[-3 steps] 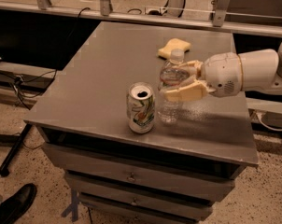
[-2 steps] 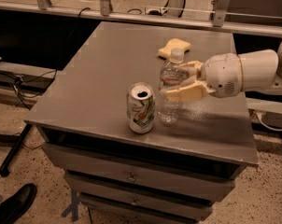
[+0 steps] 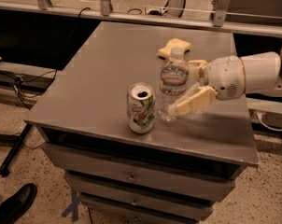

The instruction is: Move water bottle near 7up can

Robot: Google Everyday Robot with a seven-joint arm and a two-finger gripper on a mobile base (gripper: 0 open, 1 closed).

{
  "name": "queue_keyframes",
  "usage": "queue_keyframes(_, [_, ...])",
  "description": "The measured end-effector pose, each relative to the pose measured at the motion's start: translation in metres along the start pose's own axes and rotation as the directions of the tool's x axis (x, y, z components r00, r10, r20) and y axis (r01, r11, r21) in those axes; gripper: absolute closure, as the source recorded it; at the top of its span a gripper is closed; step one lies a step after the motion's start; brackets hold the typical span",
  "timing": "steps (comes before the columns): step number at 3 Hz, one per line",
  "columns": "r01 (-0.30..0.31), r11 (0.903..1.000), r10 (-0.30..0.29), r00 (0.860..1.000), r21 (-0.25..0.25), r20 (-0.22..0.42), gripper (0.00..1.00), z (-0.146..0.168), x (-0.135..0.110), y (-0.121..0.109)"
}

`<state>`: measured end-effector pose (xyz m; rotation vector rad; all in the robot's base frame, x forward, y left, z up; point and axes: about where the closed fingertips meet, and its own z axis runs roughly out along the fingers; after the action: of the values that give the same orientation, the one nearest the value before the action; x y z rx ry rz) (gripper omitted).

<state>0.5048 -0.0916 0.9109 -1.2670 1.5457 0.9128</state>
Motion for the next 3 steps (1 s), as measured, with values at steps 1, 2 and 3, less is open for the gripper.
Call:
queue_keyframes(1, [0.012, 0.9976, -0.011, 1.0, 0.069, -0.013, 0.0, -0.031, -0.003, 0.006])
queue_keyframes(2, [0.065, 0.9737, -0.056, 0.997, 0.218, -0.047, 0.0, -0.097, -0.019, 0.023])
queue_keyframes(3, [0.059, 0.9674, -0.047, 0.997, 0.246, -0.053, 0.0, -0.11, -0.016, 0.028])
